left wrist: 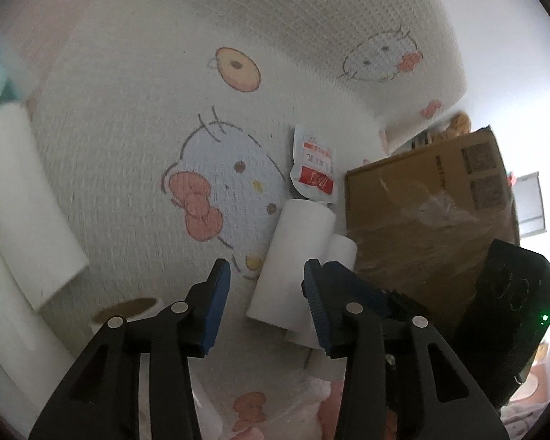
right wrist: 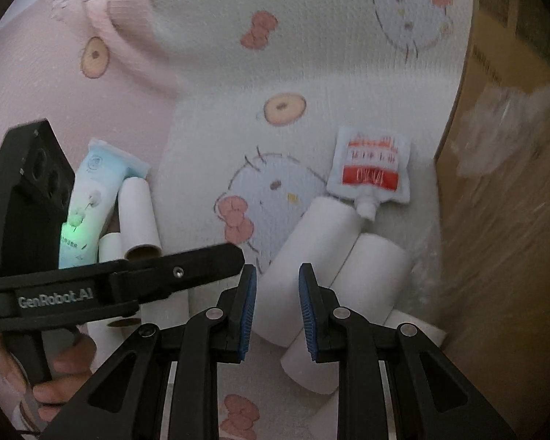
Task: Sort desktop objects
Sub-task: 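Move both tools toward a white roll beside the red-labelled pouch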
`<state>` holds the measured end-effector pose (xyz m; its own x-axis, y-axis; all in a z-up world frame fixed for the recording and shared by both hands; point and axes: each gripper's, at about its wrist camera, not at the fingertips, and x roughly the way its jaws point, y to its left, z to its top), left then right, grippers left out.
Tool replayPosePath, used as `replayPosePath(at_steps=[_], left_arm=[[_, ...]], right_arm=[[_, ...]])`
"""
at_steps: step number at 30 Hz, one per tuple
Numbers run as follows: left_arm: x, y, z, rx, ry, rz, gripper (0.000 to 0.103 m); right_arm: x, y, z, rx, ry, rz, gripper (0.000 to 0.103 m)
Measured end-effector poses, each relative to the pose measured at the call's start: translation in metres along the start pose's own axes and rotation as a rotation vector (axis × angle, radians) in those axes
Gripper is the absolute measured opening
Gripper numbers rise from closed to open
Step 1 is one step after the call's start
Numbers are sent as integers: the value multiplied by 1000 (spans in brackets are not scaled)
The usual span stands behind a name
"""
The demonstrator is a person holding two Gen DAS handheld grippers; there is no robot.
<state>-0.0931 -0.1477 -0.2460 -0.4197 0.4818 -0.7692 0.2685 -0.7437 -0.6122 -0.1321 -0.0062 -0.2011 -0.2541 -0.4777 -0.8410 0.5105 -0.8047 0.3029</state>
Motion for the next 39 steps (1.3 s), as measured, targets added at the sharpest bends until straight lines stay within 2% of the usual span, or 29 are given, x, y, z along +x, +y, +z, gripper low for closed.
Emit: replayPosePath(at_steps=[3,8,11,15,19,25,27,31,34,35,36,37,39], left_arm=[[1,-2,6,13,24,7,46],[9,-2,22,39,101,-55,46],[21,-5,29,71,140,-37,46],[38,2,33,18,201,-85,49],[46,10,35,-40,205,-116,50],[45,11,33,-53,194,-116,49],[38,11,30,-64,166,-99,49],[17,20,25,-100,98,-51,47],[1,33,18,-133,87,-26,45],[-1,36,15,-145,89,-35,45],[-5,38,13,-153,82,-40,45],[-8,38,11,-149,70,-34,45],[-14,35,11,-130,44,-19,45]], right_arm=[[1,2,1,-17,1,-15,20],[2,5,2,-40,16,-57,20],[4,8,3,-56,25,-87,20],[6,15,5,-96,24,-115,20],[6,16,3,-125,-1,-129,20],[5,7,7,-92,7,-70,20],[6,9,8,-98,5,-53,20],[7,13,8,-134,7,45,21],[16,23,8,-150,59,157,20],[30,25,6,-132,144,199,20],[37,26,4,-115,184,218,20],[40,27,0,-93,197,220,20],[35,31,-5,-106,159,216,20]])
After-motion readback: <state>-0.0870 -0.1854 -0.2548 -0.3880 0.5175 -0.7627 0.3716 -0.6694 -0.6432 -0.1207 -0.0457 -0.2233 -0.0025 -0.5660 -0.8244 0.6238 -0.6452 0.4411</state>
